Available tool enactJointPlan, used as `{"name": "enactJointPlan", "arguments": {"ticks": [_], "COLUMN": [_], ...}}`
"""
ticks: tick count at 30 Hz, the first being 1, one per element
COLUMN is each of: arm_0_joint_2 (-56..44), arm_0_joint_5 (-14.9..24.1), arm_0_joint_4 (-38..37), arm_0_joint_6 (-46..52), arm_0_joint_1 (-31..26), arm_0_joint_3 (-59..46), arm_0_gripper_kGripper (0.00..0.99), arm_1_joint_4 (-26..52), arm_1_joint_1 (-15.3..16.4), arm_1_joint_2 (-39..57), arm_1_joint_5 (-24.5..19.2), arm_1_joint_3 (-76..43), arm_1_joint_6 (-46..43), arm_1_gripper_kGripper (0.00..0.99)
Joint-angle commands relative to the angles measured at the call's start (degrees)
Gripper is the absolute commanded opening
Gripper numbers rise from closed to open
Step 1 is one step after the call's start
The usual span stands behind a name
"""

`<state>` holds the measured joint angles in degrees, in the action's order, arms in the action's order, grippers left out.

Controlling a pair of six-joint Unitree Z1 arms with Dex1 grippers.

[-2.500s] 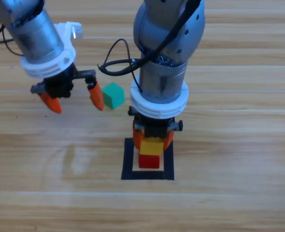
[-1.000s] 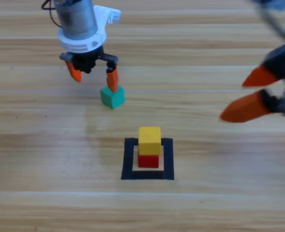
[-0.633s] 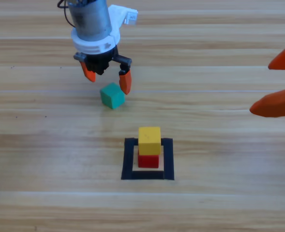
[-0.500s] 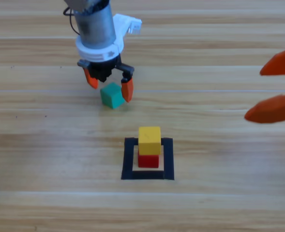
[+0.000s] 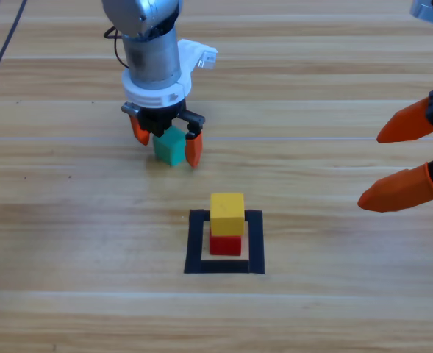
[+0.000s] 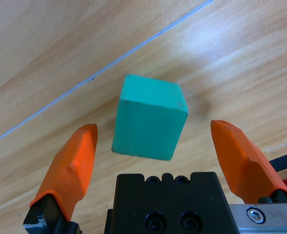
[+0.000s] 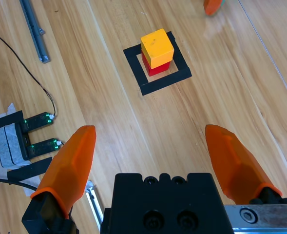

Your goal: Stack the blocks in the rectangular block: red at the bottom, yellow in the middle, green on top

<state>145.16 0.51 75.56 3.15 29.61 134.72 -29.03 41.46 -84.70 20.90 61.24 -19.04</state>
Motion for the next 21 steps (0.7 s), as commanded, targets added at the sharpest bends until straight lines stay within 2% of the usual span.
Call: {"name": "enactJointPlan", "arguments": {"ticks": [1, 7, 10, 13, 14, 16, 17, 20, 21], "arm_0_joint_2": [4.95, 6.01, 6.62, 6.98, 7.06, 6.98, 6.89, 6.36, 6.18], "arm_0_joint_5": [0.46, -0.07, -0.25, -0.42, -0.42, -0.25, -0.25, -0.07, 0.28], "arm_0_joint_4": [0.2, 0.2, 0.2, 0.2, 0.2, 0.2, 0.29, 0.73, 1.17], "arm_0_joint_6": [-0.86, -1.04, -1.13, -1.13, -1.13, -1.13, -1.13, -1.04, -0.78], "arm_0_joint_1": [1.42, 1.68, 1.68, 1.59, 1.59, 1.5, 1.42, 0.71, 0.54], "arm_0_joint_3": [2.56, 4.23, 4.67, 4.76, 5.02, 5.2, 5.2, 5.11, 5.02], "arm_0_gripper_kGripper": [0.989, 0.976, 0.864, 0.65, 0.551, 0.276, 0.184, 0.0, 0.0], "arm_1_joint_4": [-0.68, -0.85, -0.94, -0.94, -0.94, -0.94, -0.94, -0.94, -0.94], "arm_1_joint_1": [-1.38, -1.38, -1.38, -1.38, -1.38, -1.38, -1.38, -1.38, -1.38], "arm_1_joint_2": [-2.31, -2.14, -1.87, -1.43, -1.35, -1.17, -1.08, -0.82, -0.82], "arm_1_joint_5": [1.69, 3.71, 4.24, 4.5, 4.68, 4.77, 4.77, 4.77, 4.77], "arm_1_joint_3": [0.81, 2.39, 2.92, 3.1, 3.1, 2.92, 2.92, 2.83, 2.83], "arm_1_joint_6": [-0.47, -0.03, 0.14, 0.23, 0.23, 0.32, 0.32, 0.4, 0.4], "arm_1_gripper_kGripper": [0.99, 0.99, 0.99, 0.99, 0.99, 0.99, 0.99, 0.99, 0.99]}}
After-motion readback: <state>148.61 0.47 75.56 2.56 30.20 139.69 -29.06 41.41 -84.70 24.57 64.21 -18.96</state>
